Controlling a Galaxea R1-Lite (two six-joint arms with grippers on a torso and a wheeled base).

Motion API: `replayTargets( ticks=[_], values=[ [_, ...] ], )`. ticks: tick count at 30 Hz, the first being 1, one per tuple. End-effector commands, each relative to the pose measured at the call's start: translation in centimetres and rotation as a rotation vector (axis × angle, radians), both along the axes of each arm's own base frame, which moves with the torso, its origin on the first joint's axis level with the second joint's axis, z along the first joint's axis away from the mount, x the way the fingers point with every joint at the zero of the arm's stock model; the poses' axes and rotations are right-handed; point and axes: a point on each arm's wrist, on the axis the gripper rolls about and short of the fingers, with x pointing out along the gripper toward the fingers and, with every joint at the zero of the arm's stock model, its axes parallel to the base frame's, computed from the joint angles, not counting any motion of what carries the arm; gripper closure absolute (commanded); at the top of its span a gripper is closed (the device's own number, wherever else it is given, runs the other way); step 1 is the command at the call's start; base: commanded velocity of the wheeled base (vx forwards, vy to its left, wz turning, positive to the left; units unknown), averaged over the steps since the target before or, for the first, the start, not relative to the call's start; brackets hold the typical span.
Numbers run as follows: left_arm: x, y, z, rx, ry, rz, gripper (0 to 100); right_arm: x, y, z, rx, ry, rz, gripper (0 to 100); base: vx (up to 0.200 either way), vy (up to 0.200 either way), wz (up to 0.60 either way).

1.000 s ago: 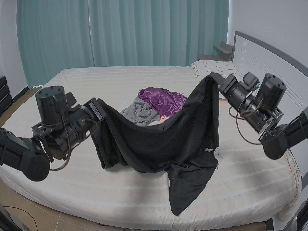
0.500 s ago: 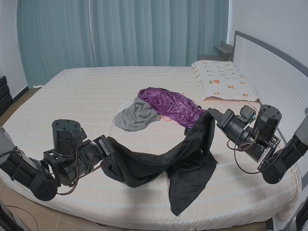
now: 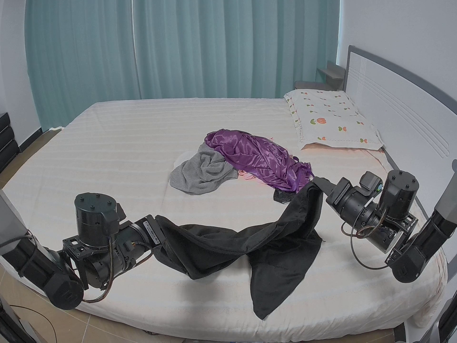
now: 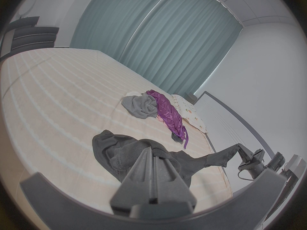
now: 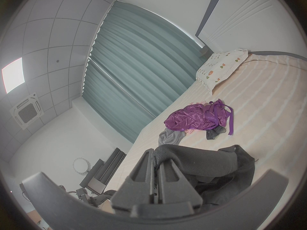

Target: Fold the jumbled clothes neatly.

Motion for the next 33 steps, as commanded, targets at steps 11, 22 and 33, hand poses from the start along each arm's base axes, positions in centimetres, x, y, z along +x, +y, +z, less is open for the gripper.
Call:
replayTargets(
  ticks=[11,22,33],
  values=[
    [0.0,0.1,0.0,-0.001,0.0,0.005,100,-0.2,0.0,0.0,0.0,0.0,0.001,100,-0.073,0.0,0.0],
    [0.2,0.4,0.8,-0.073,-0.01,0.036,100,-0.2,0.1,0.0,-0.001,0.001,0.001,100,0.0,0.0,0.0],
    [0.2,0.4,0.9,-0.077,-0.016,0.04,100,-0.2,0.1,0.2,0.002,-0.008,-0.004,100,0.0,0.2,0.0]
  ],
)
